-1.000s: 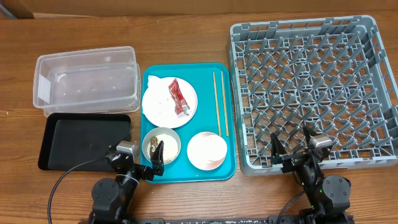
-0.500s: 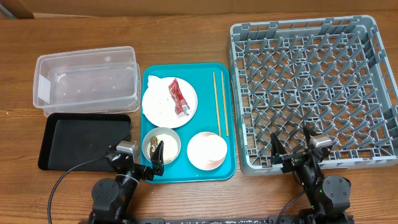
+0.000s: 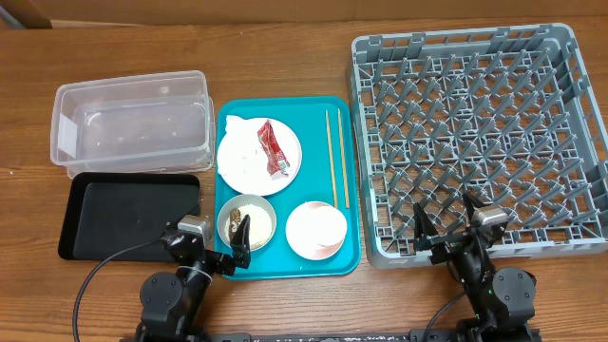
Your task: Sort waste into correct bins and load items into the dishwasher
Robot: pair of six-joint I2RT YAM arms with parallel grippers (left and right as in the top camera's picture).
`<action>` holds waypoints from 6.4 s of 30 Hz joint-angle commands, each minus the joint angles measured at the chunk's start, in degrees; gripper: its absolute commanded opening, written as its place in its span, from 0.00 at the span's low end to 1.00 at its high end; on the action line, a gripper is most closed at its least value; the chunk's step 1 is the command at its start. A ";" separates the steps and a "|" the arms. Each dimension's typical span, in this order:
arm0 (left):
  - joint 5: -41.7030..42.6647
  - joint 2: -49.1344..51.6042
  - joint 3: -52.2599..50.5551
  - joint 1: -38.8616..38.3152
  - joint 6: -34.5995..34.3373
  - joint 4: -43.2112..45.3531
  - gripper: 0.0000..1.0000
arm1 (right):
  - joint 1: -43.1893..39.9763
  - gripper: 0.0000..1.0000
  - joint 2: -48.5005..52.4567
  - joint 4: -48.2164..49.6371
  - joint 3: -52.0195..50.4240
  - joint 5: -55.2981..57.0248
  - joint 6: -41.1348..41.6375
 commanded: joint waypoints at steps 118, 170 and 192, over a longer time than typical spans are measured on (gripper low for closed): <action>65.81 83.95 86.03 2.69 16.48 -71.52 0.04 | 19.80 0.90 70.25 -20.59 70.34 -55.39 1.77; 38.60 83.95 86.03 6.19 10.64 -72.37 1.00 | 8.02 0.56 59.04 -39.08 70.40 -16.55 8.52; 38.18 83.95 86.03 6.32 10.62 -70.16 1.00 | 8.96 0.55 75.82 -74.44 70.38 10.36 18.49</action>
